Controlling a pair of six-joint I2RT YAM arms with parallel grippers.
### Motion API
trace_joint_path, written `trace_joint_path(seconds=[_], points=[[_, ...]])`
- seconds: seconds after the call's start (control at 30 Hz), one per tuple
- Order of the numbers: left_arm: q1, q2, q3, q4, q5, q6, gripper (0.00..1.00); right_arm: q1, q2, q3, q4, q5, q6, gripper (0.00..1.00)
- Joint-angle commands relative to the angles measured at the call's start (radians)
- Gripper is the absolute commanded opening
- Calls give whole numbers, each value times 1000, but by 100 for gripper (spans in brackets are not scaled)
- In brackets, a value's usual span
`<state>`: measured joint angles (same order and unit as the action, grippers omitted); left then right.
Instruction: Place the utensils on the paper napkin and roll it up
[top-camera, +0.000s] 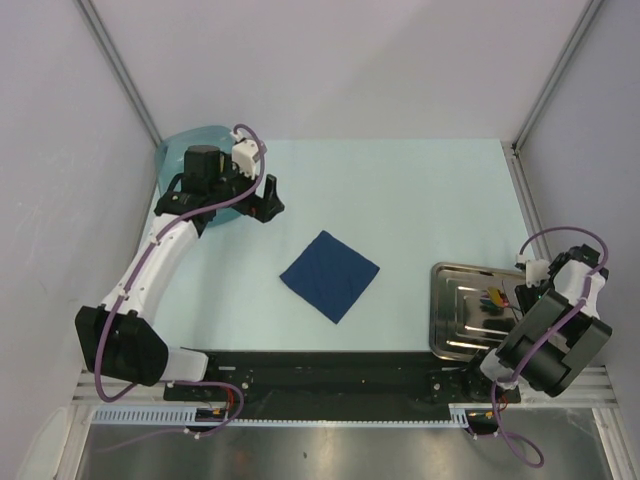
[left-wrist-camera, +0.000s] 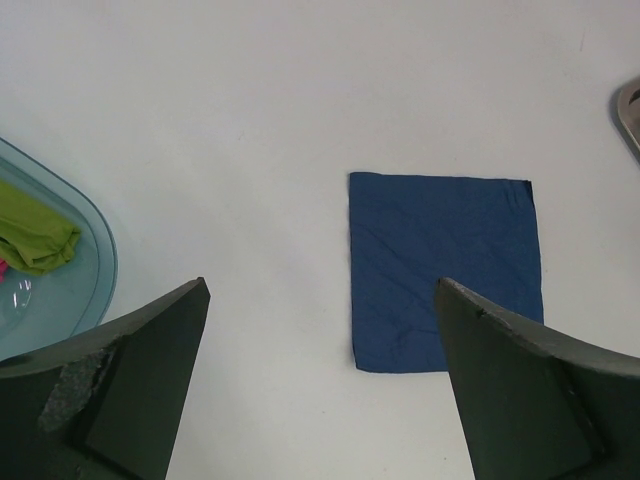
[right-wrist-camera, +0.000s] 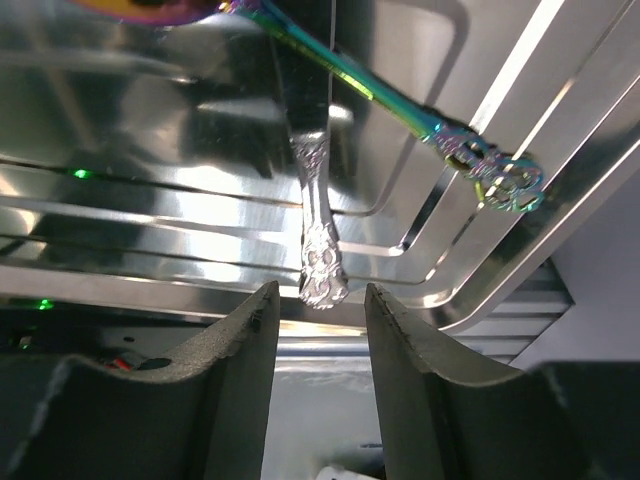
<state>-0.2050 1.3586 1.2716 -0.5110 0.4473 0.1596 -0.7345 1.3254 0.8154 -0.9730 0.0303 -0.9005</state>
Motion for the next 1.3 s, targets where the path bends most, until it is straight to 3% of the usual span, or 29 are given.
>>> trace_joint_path(seconds=[0.0, 0.27, 1.03, 1.2, 1.27], points=[[-11, 8, 35, 8, -10, 24, 100, -8, 38, -10, 85, 8, -29, 44], [-14, 7, 25, 0, -24, 27, 100, -5, 103, -2, 122, -20, -2, 37], [-16, 40, 46, -17, -84, 100, 100, 75, 172, -90, 227, -32, 98, 31], [-14, 53, 58, -11, -87, 101, 100, 83, 158, -137, 261, -32, 109, 21], [-14, 53, 58, -4, -85, 98, 100, 83, 155, -144, 269, -32, 109, 10]])
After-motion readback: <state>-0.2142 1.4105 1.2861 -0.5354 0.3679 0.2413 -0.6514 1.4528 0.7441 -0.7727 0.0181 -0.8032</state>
